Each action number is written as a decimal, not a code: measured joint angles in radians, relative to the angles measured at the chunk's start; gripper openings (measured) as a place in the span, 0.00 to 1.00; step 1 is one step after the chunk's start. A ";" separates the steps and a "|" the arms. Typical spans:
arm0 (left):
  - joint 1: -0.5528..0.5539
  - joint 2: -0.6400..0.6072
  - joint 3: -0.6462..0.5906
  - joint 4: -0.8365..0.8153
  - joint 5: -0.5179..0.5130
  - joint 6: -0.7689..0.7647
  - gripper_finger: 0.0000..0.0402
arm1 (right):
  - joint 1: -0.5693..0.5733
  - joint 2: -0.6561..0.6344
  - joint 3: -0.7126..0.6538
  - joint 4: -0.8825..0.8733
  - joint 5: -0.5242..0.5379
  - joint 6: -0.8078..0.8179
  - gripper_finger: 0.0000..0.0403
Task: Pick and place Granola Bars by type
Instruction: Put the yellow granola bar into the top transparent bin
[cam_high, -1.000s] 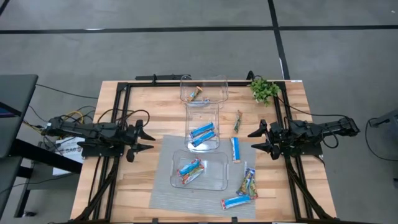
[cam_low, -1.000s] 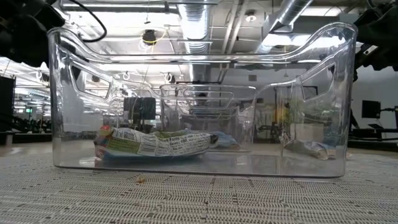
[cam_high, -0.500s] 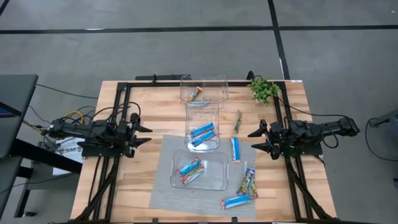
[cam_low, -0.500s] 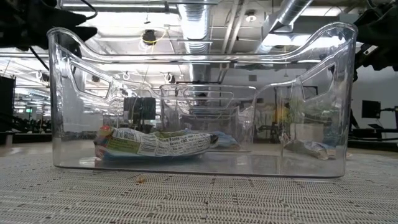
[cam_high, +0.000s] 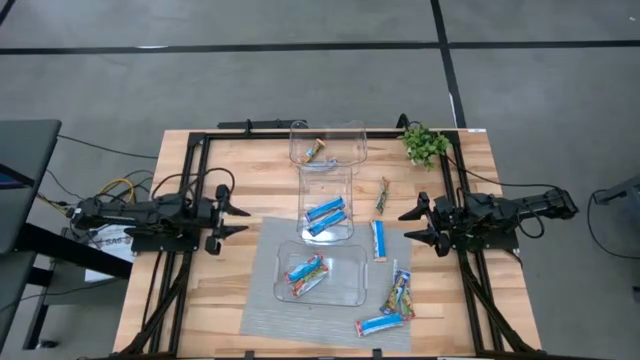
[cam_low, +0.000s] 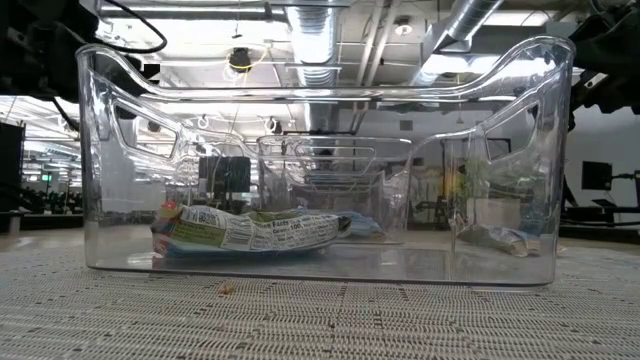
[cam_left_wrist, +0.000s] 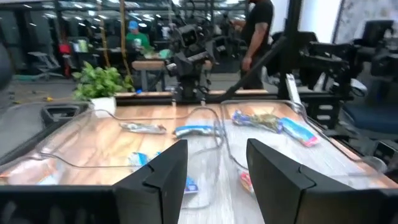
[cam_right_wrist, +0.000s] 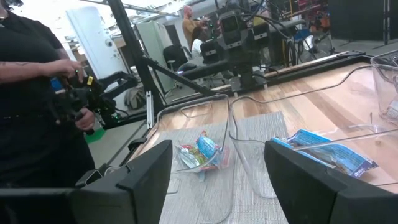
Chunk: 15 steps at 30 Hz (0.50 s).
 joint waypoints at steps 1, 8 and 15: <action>0.002 0.007 0.000 -0.001 0.005 0.000 0.39 | 0.000 0.000 0.000 0.000 0.000 0.000 0.62; 0.003 0.028 -0.001 -0.002 0.003 0.050 0.39 | 0.000 0.000 0.000 0.000 0.000 0.000 0.62; 0.003 0.032 -0.002 -0.002 0.002 0.027 0.39 | 0.000 0.000 0.000 0.000 0.000 0.000 0.62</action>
